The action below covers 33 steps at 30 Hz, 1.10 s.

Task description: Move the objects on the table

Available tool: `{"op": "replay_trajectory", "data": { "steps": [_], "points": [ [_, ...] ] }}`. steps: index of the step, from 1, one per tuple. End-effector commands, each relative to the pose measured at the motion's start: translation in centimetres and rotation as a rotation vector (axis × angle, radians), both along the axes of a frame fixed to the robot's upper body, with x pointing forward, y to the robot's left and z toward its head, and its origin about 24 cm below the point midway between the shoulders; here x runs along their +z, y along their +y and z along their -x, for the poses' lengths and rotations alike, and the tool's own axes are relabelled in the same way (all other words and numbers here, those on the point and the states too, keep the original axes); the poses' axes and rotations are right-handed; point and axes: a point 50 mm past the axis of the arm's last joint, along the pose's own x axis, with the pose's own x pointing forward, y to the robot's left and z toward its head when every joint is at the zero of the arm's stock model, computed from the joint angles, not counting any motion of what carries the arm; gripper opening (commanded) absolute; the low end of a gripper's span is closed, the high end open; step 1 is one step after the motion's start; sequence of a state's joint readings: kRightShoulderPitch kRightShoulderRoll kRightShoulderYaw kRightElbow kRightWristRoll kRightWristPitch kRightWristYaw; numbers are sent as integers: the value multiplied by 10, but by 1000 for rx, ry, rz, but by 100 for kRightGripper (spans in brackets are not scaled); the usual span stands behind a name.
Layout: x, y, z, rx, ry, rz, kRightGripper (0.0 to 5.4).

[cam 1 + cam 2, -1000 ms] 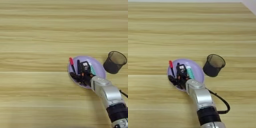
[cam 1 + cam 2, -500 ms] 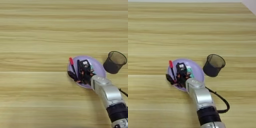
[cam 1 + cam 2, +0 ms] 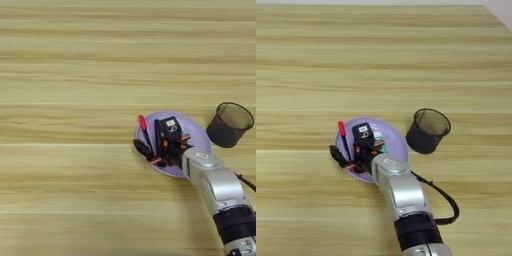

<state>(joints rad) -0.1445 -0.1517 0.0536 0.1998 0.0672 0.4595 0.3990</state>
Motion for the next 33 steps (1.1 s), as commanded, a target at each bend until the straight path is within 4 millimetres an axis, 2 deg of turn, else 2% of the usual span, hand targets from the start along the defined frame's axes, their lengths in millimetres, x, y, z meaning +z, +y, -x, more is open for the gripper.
{"op": "replay_trajectory", "data": {
  "steps": [1,21,33],
  "points": [
    [31,0,-19,-1,-157,13,538],
    [41,-16,-23,-53,-197,11,538],
    [43,-32,-27,-114,-217,39,538]
  ]
}}
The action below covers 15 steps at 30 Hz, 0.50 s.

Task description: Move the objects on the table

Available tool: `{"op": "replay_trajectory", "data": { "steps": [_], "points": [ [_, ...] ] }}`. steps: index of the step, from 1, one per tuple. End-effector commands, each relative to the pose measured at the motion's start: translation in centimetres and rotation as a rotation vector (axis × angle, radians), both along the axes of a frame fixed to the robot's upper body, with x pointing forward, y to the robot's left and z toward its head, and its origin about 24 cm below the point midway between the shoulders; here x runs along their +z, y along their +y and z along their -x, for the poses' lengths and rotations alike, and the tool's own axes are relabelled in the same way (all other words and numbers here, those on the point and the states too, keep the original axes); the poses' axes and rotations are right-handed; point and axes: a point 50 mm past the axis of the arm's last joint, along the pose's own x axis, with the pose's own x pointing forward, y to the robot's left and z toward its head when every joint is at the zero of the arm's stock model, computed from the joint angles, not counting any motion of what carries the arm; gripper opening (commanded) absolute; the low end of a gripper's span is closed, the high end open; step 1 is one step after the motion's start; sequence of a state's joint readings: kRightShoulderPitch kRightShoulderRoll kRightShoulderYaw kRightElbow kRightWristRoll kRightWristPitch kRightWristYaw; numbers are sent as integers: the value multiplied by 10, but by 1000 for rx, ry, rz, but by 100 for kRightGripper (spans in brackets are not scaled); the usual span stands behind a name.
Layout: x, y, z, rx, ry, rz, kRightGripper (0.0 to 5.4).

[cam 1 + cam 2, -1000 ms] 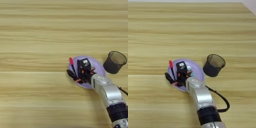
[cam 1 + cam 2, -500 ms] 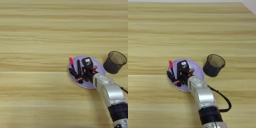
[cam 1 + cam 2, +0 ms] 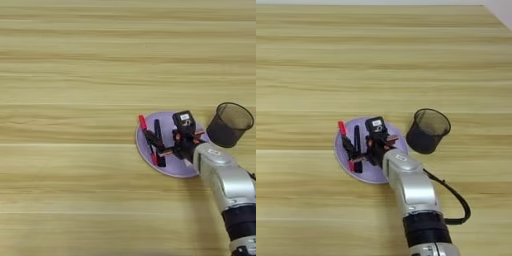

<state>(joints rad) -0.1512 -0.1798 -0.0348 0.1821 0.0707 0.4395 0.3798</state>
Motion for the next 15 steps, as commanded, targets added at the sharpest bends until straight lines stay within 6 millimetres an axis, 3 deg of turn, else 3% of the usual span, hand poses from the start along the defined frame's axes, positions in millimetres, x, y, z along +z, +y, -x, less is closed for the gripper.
{"op": "replay_trajectory", "data": {
  "steps": [1,15],
  "points": [
    [32,-7,-21,-17,-155,34,538],
    [20,-23,-22,-87,-92,93,538]
  ]
}}
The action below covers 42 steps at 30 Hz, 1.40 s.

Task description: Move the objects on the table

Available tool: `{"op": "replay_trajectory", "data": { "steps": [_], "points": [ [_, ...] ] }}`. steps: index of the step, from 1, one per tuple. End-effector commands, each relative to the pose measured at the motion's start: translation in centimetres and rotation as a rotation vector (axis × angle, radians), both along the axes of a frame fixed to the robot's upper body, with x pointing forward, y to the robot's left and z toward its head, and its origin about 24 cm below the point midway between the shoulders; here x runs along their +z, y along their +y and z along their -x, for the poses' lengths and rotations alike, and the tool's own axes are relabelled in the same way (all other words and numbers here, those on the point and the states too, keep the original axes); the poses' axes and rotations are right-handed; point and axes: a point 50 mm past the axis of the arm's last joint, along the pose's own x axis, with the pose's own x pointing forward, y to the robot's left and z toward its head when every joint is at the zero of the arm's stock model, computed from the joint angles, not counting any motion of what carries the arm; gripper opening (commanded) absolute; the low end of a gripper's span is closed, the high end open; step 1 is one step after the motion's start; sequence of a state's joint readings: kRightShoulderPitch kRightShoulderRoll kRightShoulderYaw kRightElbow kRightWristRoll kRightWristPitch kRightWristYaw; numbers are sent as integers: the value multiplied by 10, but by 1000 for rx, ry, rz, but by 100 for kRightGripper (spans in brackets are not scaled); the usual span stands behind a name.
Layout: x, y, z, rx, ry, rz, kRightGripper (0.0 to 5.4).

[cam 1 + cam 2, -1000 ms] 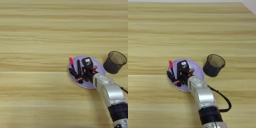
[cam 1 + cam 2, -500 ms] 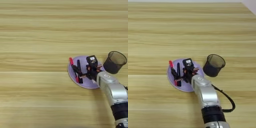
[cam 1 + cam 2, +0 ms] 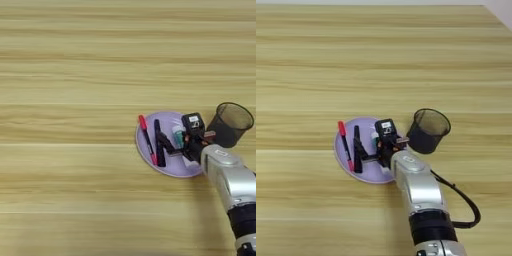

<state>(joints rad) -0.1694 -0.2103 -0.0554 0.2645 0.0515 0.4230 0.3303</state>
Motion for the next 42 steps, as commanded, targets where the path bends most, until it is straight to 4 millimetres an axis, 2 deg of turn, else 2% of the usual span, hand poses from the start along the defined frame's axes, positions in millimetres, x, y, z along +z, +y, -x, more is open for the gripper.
{"op": "replay_trajectory", "data": {
  "steps": [1,42],
  "points": [
    [28,-6,-21,-13,-123,32,538],
    [3,-19,-21,-39,-12,113,538]
  ]
}}
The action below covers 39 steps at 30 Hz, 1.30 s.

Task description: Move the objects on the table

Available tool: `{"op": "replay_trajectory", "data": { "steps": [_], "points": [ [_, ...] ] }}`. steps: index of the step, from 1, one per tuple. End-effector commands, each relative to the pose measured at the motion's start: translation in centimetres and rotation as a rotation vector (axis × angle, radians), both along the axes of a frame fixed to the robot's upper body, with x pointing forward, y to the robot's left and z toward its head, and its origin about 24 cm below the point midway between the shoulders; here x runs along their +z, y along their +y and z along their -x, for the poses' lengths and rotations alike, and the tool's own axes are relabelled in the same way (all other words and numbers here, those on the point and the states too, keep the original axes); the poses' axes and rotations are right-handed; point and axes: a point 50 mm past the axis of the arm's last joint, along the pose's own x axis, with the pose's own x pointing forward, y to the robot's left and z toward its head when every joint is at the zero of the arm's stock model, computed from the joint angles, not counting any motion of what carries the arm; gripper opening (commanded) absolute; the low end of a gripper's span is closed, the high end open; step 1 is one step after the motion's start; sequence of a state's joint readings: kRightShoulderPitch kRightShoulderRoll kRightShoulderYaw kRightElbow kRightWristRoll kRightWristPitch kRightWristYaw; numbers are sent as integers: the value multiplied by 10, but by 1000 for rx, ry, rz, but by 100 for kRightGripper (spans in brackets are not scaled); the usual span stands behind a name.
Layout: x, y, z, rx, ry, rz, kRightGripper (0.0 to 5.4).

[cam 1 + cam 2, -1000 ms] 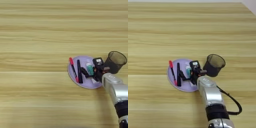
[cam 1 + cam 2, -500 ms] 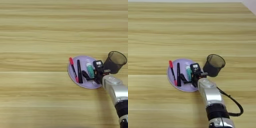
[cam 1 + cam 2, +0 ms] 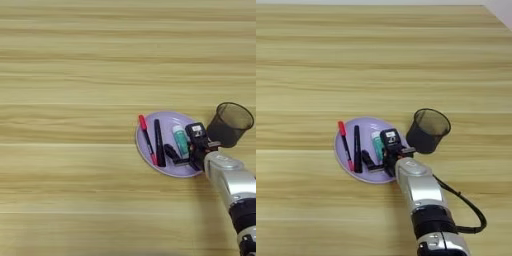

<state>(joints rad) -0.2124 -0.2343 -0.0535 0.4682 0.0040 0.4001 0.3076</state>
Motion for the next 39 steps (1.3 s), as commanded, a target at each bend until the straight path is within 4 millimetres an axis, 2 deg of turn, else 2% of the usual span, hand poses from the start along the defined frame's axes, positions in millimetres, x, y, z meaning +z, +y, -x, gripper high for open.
{"op": "replay_trajectory", "data": {
  "steps": [1,27,39],
  "points": [
    [31,-5,-25,9,-144,41,538],
    [24,-7,-25,9,-106,38,538],
    [22,-7,-25,7,-93,29,423]
  ]
}}
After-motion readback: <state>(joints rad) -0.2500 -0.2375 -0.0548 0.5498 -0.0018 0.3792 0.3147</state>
